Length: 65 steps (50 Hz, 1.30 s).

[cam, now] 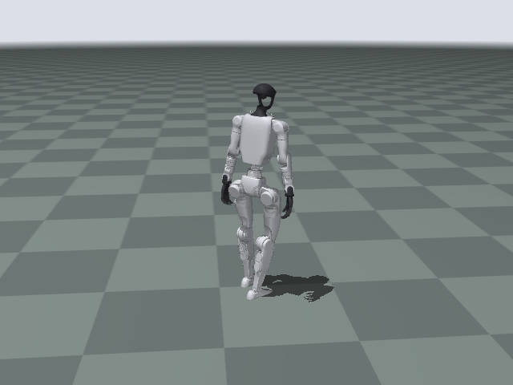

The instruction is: In place motions

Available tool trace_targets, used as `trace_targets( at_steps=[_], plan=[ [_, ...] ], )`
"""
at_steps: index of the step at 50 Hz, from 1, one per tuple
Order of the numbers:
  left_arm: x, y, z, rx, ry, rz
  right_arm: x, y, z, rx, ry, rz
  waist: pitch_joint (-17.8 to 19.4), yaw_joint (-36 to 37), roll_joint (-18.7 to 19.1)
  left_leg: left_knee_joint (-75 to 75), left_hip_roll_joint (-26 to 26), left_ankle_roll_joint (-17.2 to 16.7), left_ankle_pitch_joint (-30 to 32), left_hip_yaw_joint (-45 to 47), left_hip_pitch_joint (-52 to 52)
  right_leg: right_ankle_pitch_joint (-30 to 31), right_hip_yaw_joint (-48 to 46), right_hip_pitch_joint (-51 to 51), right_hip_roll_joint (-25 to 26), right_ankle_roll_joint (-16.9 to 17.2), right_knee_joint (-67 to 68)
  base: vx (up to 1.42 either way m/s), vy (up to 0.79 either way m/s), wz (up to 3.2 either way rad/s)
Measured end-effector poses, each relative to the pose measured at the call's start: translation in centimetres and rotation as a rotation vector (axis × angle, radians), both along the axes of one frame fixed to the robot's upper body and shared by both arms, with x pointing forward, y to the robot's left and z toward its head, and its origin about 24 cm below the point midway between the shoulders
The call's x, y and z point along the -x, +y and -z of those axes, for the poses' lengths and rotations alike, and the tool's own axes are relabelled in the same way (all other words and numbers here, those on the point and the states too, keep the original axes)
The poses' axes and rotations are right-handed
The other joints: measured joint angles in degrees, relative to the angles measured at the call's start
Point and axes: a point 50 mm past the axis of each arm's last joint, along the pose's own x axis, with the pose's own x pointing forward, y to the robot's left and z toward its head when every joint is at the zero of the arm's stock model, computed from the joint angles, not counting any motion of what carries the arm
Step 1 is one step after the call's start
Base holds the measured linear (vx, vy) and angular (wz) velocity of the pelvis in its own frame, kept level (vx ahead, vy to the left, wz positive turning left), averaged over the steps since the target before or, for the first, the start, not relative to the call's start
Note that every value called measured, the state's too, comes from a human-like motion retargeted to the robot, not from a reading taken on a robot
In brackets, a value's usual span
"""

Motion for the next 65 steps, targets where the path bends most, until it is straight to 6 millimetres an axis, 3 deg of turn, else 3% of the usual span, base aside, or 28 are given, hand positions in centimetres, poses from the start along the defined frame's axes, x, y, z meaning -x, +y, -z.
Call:
trace_targets(
  at_steps=[3,6,13,18,20,22,28,32,36,37,39,42,45,48,52,55,57,58,61,65],
  plan=[
    [-0.7,0.5,-0.2,-0.01,-0.013,0.017,-0.1,-1.1,-0.3,0.041,-0.01,-0.04,0.17,1.36,-1.37,-0.89,2.5,1.65,-3.88,10.55,-0.9,-2.03,-9.37,2.41,-3.18,1.81,-0.54,-0.06,0.16,3.69],
    [-1.5,1.2,-0.4,-0.026,-0.028,0.031,0.7,-1.8,-0.4,0.057,-0.023,0.042,-0.09,1.73,-2.56,-1.71,5.19,1.66,-7.1,23.71,-0.85,-3.77,-20.74,5.19,-5.22,3.76,-1.51,-0.03,0.21,4.21],
    [-2.2,2.2,-0.7,-0.057,-0.018,0.017,5.6,-2.3,-0.6,0.108,0.042,0.33,-3.33,3.6,-4.86,-1.72,8.56,-2.27,-13.22,53.43,3.2,-5.39,-44.25,11.09,-4.5,9.37,-5.57,0.09,0.21,4.0],
    [-0.7,2.6,-0.6,-0.08,0.007,-0.051,6.7,-2.0,-0.6,0.125,0.088,0.322,-4.92,5.34,-7.31,-2.67,7.53,-5.08,-9.36,68.24,7.59,-5.06,-53.9,13.57,-3.76,12.75,-5.69,0.18,0.19,2.64],
    [0.4,2.5,-0.5,-0.084,0.027,-0.088,5.8,-1.9,-0.5,0.12,0.071,0.279,-4.48,7.18,-7.97,-4.0,7.04,-5.08,-2.64,69.97,8.68,-4.92,-55.65,14.74,-3.52,13.62,-5.09,0.17,0.14,1.27],
    [1.7,2.0,-0.4,-0.079,0.054,-0.132,4.1,-1.8,-0.4,0.108,0.021,0.24,-3.52,9.11,-8.82,-5.29,5.61,-3.0,1.1,68.21,8.87,-4.62,-56.36,15.88,-3.9,14.18,-4.54,0.17,0.09,0.72],
    [7.3,-0.2,-0.3,-0.034,0.208,-0.286,-1.9,0.5,0.1,0.025,-0.242,0.244,-3.25,11.52,-10.12,-4.08,5.0,-3.11,-1.68,65.76,9.74,-3.2,-56.42,17.72,-4.33,14.91,-3.91,0.25,0.06,0.21],
    [10.2,-1.1,-0.7,-0.03,0.29,-0.373,-3.6,3.0,0.3,-0.103,-0.312,0.295,-4.22,11.13,-9.76,-4.73,5.05,-3.12,-2.86,64.47,10.72,1.1,-50.53,19.16,-4.16,10.66,-3.08,0.33,0.04,0.11],
    [11.7,-1.6,-1.1,-0.021,0.35,-0.413,-2.2,3.9,0.6,-0.184,-0.232,0.249,-8.12,2.54,-4.26,-3.81,9.14,-2.14,-2.93,55.61,8.55,8.47,-40.85,19.44,-1.58,3.87,2.15,0.41,-0.01,1.55],
    [11.6,-1.5,-1.0,-0.02,0.349,-0.405,-1.6,4.0,0.7,-0.185,-0.216,0.235,-8.99,-0.37,-2.3,-3.34,10.48,-1.79,-2.87,52.52,7.46,9.69,-37.26,18.51,-0.75,2.86,4.53,0.28,-0.06,2.26],
    [9.9,-1.1,-0.8,-0.018,0.31,-0.348,-0.5,3.7,0.8,-0.162,-0.198,0.227,-9.27,-5.4,1.39,-2.51,12.75,-1.0,-2.46,46.45,5.18,9.79,-26.77,14.04,0.58,4.64,11.61,0.18,-0.04,2.24],
    [4.8,0.7,-0.4,-0.033,0.183,-0.199,1.0,3.7,1.0,-0.122,-0.17,0.277,-5.48,-12.63,5.07,-2.87,14.2,-0.09,-0.7,35.83,3.89,6.78,-10.66,4.47,5.24,9.55,24.22,0.0,-0.04,2.76],
    [-0.6,2.8,-0.8,-0.058,0.049,-0.04,3.5,3.7,1.0,-0.11,-0.063,0.358,-3.07,-13.43,5.19,-4.13,13.49,0.44,0.73,30.86,4.5,6.25,-9.45,2.63,4.58,6.38,27.43,0.07,-0.04,1.52],
    [-5.2,3.5,-1.6,-0.065,-0.059,0.071,6.0,3.9,0.8,-0.116,0.068,0.412,-2.95,-11.7,4.78,-5.9,12.18,0.76,1.92,29.36,5.14,5.7,-6.33,-0.63,4.43,3.63,25.88,0.09,-0.05,0.8],
    [-8.9,2.6,-2.2,-0.047,-0.174,0.102,7.4,4.1,0.6,-0.105,0.132,0.42,-2.86,-10.08,3.21,-8.71,8.91,1.06,3.41,29.23,7.07,3.0,0.83,-3.26,6.42,2.94,16.4,0.08,-0.04,0.72],
    [-9.9,1.8,-2.3,-0.015,-0.229,0.066,7.0,4.2,0.7,-0.093,0.111,0.386,-2.86,-11.35,1.56,-9.66,5.94,1.19,3.53,28.63,8.76,0.91,1.55,-2.66,5.38,2.23,5.49,0.1,-0.04,0.59],
    [-9.6,1.7,-2.2,0.0,-0.234,0.045,6.2,4.4,0.9,-0.101,0.079,0.363,-2.57,-10.9,0.09,-9.43,4.57,1.19,2.94,28.86,10.06,3.57,3.96,-1.21,4.75,-0.27,0.47,0.11,-0.04,-0.23],
    [-9.4,1.8,-2.2,0.004,-0.226,0.04,5.6,4.5,0.9,-0.109,0.062,0.354,-2.66,-9.52,-0.8,-9.37,3.96,1.14,2.51,30.14,10.62,3.54,7.47,-0.26,5.46,1.21,-0.17,0.09,-0.03,-0.67],
    [-7.4,1.6,-1.6,0.005,-0.158,0.058,4.1,4.9,1.1,-0.132,0.02,0.348,-3.31,-9.46,-0.64,-8.95,3.44,1.18,1.86,28.31,11.12,4.22,-1.91,0.95,3.66,0.38,-1.97,0.08,-0.04,0.11],
    [-3.5,1.4,-0.8,-0.007,-0.037,0.055,1.3,5.2,1.1,-0.162,-0.059,0.281,-4.26,-8.3,0.23,-8.97,4.01,0.64,1.04,29.53,11.89,4.26,-0.67,1.56,4.53,0.42,-3.25,0.06,-0.04,-0.3]
  ],
)
